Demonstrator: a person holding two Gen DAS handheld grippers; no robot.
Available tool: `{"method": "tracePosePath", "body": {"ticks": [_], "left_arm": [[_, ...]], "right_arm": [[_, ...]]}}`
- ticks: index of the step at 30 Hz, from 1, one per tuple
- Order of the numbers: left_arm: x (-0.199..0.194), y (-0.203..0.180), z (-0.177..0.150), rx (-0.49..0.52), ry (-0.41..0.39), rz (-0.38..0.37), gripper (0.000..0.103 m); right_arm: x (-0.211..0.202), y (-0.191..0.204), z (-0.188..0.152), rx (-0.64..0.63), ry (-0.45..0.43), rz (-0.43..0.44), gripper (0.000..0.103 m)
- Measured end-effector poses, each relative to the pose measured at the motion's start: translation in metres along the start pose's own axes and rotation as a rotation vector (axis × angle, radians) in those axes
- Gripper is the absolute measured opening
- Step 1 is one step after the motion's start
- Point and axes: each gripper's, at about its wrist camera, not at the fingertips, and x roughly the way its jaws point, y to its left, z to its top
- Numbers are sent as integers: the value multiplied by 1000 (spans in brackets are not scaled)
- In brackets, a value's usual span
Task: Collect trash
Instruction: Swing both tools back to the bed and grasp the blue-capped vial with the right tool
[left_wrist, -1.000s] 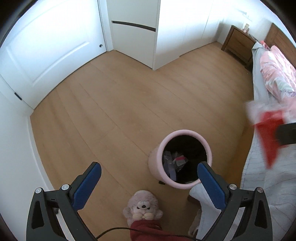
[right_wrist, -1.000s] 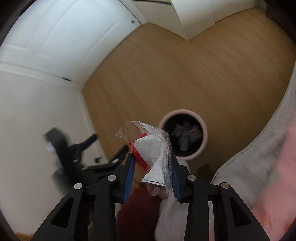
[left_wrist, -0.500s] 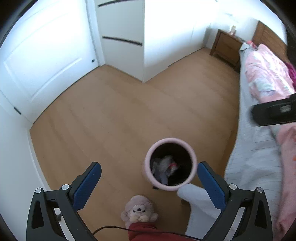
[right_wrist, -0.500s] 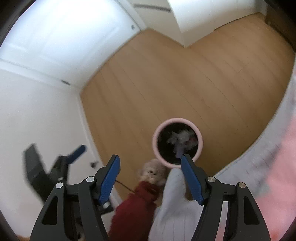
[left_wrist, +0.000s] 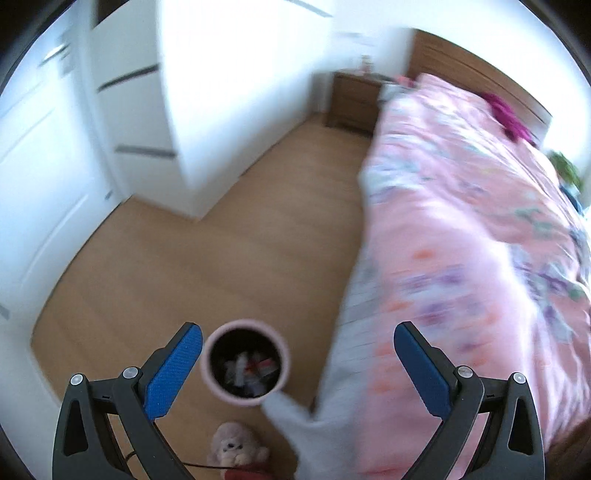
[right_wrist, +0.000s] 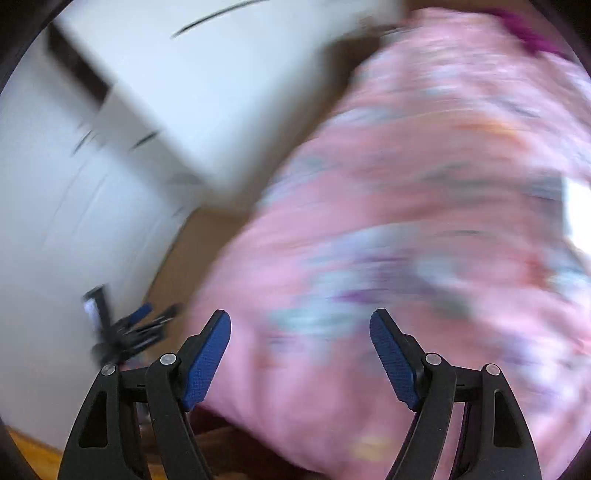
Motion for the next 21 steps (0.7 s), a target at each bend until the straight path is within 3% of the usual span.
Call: {"method": "tracePosePath", "body": {"ticks": [3,6,12,18,21], "left_arm": [[-11,-48,17,100,-17,-35,103],[-23,-99,29,174,-32,-104,103],[-31,-195,39,286,-27,-211,103],[-27,-268,36,381,8,-243,103],[-21,-287,34,396,34,-251,103]], "right_arm": [[-26,-76,9,115,-43,-129,78],[-42,-137,12,201,-57,-180,78],[-43,-222,17,405,-79,-98,79],[2,-239,10,460,3,57,79],[28,-246,15,471,34,62,79]]}}
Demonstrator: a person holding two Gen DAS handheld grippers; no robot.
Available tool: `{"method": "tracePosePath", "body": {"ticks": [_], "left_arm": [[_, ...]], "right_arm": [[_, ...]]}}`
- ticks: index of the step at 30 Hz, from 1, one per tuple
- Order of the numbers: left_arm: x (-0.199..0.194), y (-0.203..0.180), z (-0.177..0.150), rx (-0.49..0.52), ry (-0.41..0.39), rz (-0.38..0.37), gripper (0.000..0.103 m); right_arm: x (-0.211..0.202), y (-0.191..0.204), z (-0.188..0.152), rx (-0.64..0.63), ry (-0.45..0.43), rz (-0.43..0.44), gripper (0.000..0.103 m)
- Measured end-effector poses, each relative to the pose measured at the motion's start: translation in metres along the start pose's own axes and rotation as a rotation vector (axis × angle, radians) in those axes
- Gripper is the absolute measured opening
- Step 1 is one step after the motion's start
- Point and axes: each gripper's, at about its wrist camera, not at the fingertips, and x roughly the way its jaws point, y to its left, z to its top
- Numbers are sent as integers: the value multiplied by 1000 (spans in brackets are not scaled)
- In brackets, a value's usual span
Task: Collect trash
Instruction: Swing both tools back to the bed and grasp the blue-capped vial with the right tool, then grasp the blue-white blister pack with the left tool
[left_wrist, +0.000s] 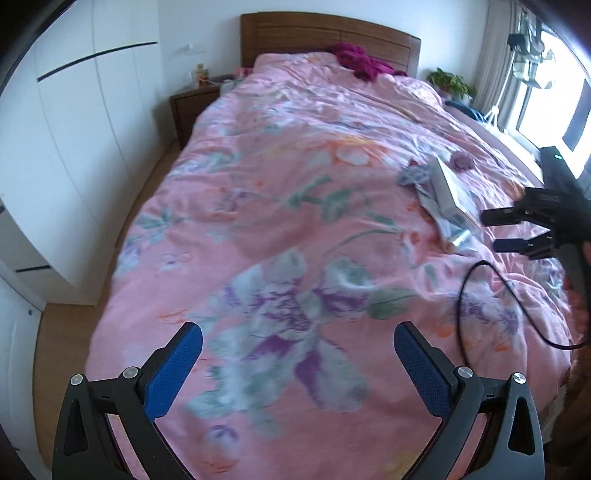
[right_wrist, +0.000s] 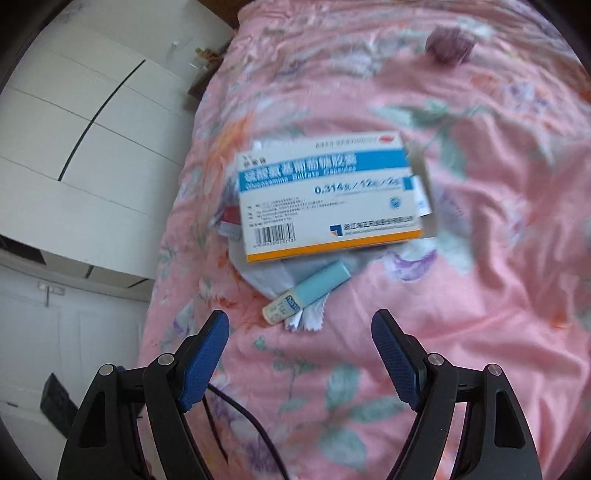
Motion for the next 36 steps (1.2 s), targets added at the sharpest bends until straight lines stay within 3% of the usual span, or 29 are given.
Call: {"method": "tracePosePath", "body": {"ticks": [5,7,14,19,28,36], "left_arm": [[8,-9,-5,4,40,9,103],[13,-8,-8,-4,55,15,103],[22,-5,-15,-32,87,-10,103],[24,-7,-19,-21,94,-19,103],[23,-3,-24,-34,95,-38,103],[22,-5,-17,-17,84,-42,103]], "right_arm": [[27,-3,16,27,32,-8,76],[30,-1,18,19,20,-5,67],[51,10,19,-40,31,-69,53],[36,-2,14,-3,-46,-20,31],[17,27,5,-68,-59,71,19],[-2,21,5,-39,-75,124,18]]}}
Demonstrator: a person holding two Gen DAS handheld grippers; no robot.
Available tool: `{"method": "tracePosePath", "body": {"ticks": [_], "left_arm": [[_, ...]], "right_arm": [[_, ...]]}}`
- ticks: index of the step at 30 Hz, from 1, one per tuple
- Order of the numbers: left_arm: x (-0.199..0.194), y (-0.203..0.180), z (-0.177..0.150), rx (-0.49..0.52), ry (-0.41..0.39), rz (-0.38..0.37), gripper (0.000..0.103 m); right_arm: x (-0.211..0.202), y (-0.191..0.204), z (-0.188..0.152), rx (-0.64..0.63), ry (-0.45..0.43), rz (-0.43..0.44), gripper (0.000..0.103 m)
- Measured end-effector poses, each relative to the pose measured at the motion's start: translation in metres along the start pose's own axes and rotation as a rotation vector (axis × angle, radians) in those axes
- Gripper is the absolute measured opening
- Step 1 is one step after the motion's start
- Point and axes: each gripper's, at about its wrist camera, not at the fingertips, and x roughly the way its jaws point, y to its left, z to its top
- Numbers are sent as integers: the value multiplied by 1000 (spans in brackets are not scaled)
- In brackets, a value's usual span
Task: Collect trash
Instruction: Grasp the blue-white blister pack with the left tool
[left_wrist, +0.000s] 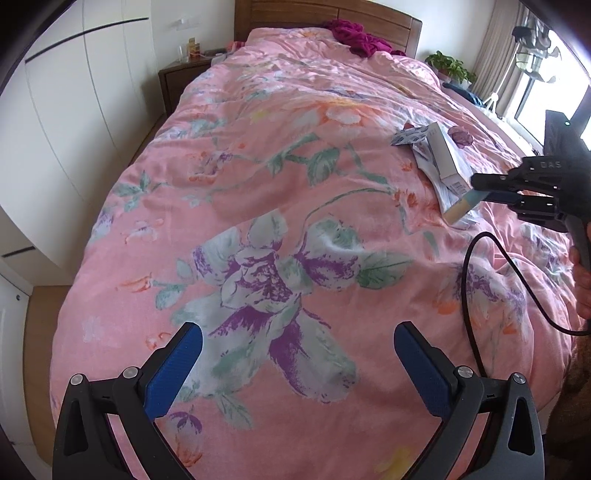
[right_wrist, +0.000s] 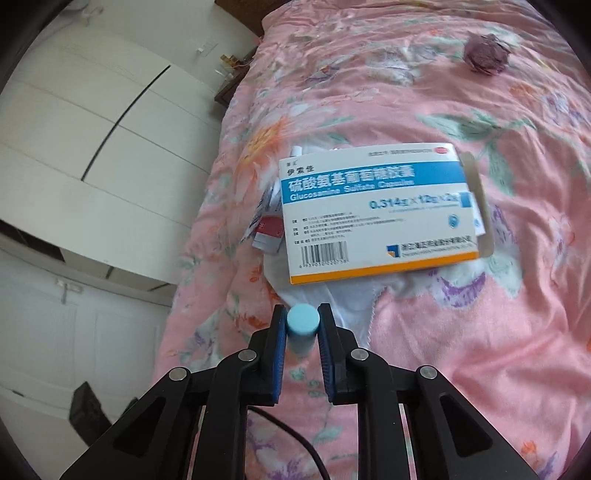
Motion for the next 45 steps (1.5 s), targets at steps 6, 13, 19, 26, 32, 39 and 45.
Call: {"method": "tracePosePath", "body": {"ticks": [6,13,19,26,32,39,45], "left_arm": [[5,-13,17,42,-13,-9,103],[30,-46,82,107,-31,-116,103],[66,-83,142,221,-10,-165,103],[107,-100,167,277,17,-207,103],[100,-107,174,314,-94,-144,94],[119,-112,177,355,-33,-133,73],[111,-110,178,330,-45,-196,36]], "right_arm": [[-29,-5,2,15,-43,31,18],[-44,-10,-3,33,-47,70,18],[-49,-17,-11,52,-35,91,18],[-48,-20,-14,56,-18,118,18],[-41,-21,-17,60,7,150,18],[-38,-20,-16,53,17,176,18],[-39,-20,-16,56,20,177,18]]}}
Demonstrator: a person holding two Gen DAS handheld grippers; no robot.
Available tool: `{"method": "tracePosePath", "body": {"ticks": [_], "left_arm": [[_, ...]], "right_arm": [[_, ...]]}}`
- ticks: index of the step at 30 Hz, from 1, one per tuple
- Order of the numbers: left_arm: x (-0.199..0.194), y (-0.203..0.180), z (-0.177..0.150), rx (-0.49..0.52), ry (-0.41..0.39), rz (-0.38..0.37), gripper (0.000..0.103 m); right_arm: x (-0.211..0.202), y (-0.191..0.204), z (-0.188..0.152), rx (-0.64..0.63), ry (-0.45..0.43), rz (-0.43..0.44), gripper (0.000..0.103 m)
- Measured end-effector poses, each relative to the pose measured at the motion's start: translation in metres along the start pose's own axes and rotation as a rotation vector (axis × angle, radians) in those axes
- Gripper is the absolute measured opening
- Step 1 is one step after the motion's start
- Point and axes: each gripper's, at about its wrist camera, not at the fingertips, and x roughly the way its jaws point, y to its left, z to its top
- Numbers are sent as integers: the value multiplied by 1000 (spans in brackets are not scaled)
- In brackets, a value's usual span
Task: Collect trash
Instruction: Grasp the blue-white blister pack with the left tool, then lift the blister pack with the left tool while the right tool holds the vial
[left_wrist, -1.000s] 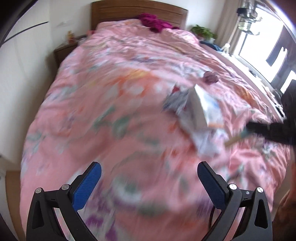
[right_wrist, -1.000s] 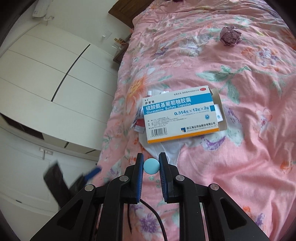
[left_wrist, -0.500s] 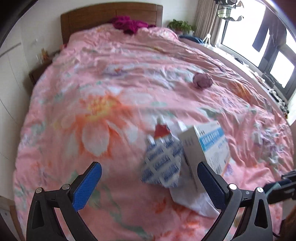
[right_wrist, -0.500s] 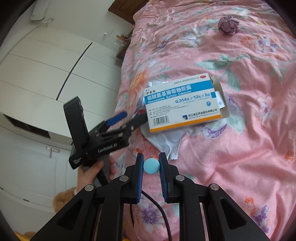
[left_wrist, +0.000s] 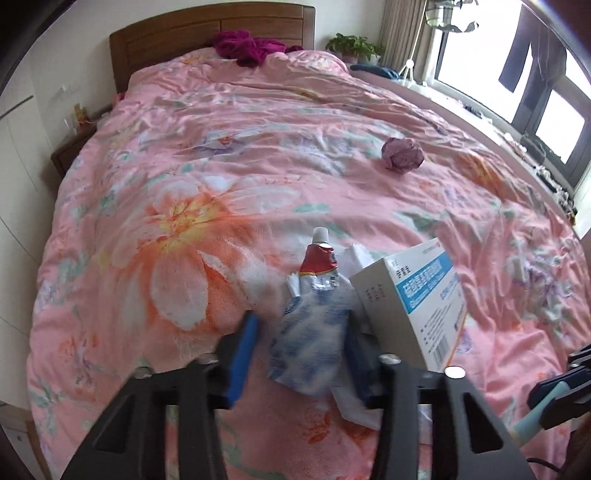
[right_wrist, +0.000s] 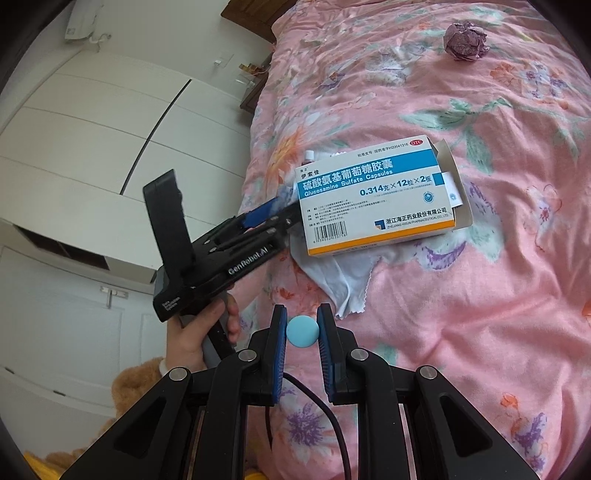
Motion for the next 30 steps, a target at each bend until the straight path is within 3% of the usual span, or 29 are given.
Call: {"method": "tracePosePath", "body": {"ticks": [2,9,11,22,27,30], "left_arm": [[-4,0,-1,-4,-10,0,25],[-15,7,-6,-55,-33,-63,23],[-17,9,-8,-69,-37,-69,18],[-35,22,-34,-131,-56,-101,18],[-18,29,-31,-168,-11,-105,18],[-11,22,-27,-148,27,-71,11]], "right_arm": [[1,1,0,-2,4,3,18],[5,4,-1,-14,12,9,18],[5,4,-1,-14,15,11,18],[12,11,-1,-30,29,22,18],[16,13,-1,-30,40,25,18],[14,13,-3,-32,41,19,18]]}}
